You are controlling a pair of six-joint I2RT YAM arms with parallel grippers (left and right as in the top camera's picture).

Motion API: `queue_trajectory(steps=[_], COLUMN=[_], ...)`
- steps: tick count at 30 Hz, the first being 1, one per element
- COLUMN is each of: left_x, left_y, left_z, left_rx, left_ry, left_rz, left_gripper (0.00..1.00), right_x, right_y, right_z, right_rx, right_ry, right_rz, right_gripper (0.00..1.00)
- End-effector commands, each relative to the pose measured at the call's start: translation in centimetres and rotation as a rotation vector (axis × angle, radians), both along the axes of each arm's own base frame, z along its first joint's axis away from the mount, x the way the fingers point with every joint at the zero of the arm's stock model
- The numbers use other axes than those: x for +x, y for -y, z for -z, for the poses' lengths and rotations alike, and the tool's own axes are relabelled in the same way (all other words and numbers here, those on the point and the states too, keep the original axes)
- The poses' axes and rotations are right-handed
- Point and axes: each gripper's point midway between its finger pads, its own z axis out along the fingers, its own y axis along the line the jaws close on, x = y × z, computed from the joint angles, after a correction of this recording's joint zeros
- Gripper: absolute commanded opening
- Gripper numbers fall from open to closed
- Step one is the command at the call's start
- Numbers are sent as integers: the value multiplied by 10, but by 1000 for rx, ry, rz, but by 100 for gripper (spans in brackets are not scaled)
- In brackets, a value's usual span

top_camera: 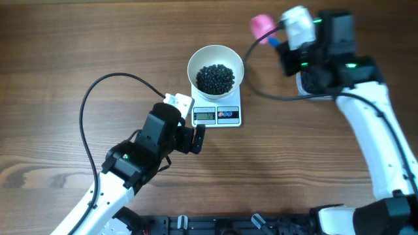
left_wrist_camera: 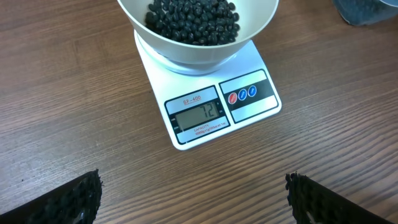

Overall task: Scoop item into bowl and weigh 150g on scale
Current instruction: 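Move the empty scoop back right to the bean tub with the right gripper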

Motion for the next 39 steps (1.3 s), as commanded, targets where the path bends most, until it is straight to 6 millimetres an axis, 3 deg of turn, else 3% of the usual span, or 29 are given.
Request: queue_trajectory(steps=[1,8,20,24,32,39], left_x=[1,1,1,1,1,1], left_y=[-3,-3,-3,-3,-3,-3], left_z=[1,1,1,1,1,1], left_rx=[22,22,22,22,22,22], left_ry=[8,8,8,8,8,8], left_rz=[1,1,1,1,1,1], left_gripper=[100,100,100,100,100,100], right_x=[-9,-12,16,26,37,39], right_y=[22,81,162,169,172,173], right_z=[-29,-36,-57,-57,-27,-22], right_rx=[178,284,113,82,61,63], right_ry=[12,11,206,237,182,169], right_rz=[39,122,339,347,328,328], right_gripper=[4,4,4,4,4,4])
